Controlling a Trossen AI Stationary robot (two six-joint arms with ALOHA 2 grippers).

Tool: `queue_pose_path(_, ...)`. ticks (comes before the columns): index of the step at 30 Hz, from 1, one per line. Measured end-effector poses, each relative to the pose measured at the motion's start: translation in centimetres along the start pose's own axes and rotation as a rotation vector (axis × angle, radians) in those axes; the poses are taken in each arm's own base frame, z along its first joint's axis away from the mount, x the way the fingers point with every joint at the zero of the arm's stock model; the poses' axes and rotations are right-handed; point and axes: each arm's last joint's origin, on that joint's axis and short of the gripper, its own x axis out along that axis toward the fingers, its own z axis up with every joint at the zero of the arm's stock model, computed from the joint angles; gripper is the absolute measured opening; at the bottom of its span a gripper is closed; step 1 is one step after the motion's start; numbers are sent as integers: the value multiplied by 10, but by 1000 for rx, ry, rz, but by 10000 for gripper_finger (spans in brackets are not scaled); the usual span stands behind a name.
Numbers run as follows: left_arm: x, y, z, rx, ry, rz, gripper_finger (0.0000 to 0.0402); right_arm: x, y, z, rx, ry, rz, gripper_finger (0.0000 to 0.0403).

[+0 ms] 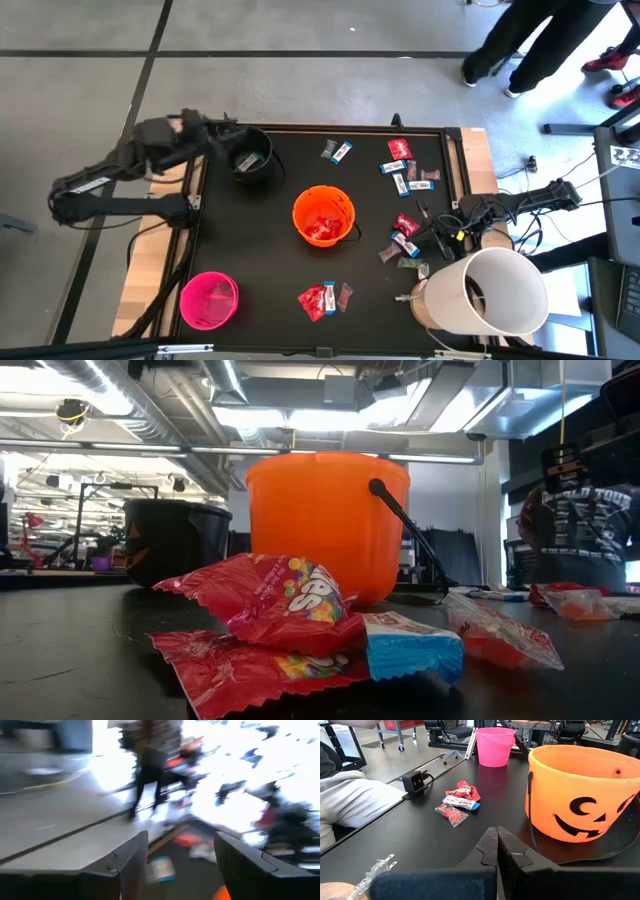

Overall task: Sort candy
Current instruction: Put the white chocolate into the black bucket

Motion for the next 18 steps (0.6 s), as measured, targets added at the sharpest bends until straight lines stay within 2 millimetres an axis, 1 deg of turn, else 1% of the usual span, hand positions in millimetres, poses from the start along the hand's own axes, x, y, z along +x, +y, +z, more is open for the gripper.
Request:
queue_pose_path(3,-12,-11,0,-29,-16,-199,208,0,0,0,0,0,0,1)
queue_pose_path(6,-12,-23,-13,-26,18,-348,204,0,0,0,0,0,0,1)
queue_pose_path(9,-7,-38,-32,-17,10,-482,203,0,0,0,0,0,0,1)
queue_pose_path(14,12,-72,-75,-20,-118,-669,203,0,0,0,0,0,0,1)
queue_pose_path(16,15,-83,-89,22,-159,-722,203,0,-1,0,0,-3,-29,1)
queue_pose_path(18,17,-90,-97,75,-180,-733,203,0,-3,1,7,-8,-86,1)
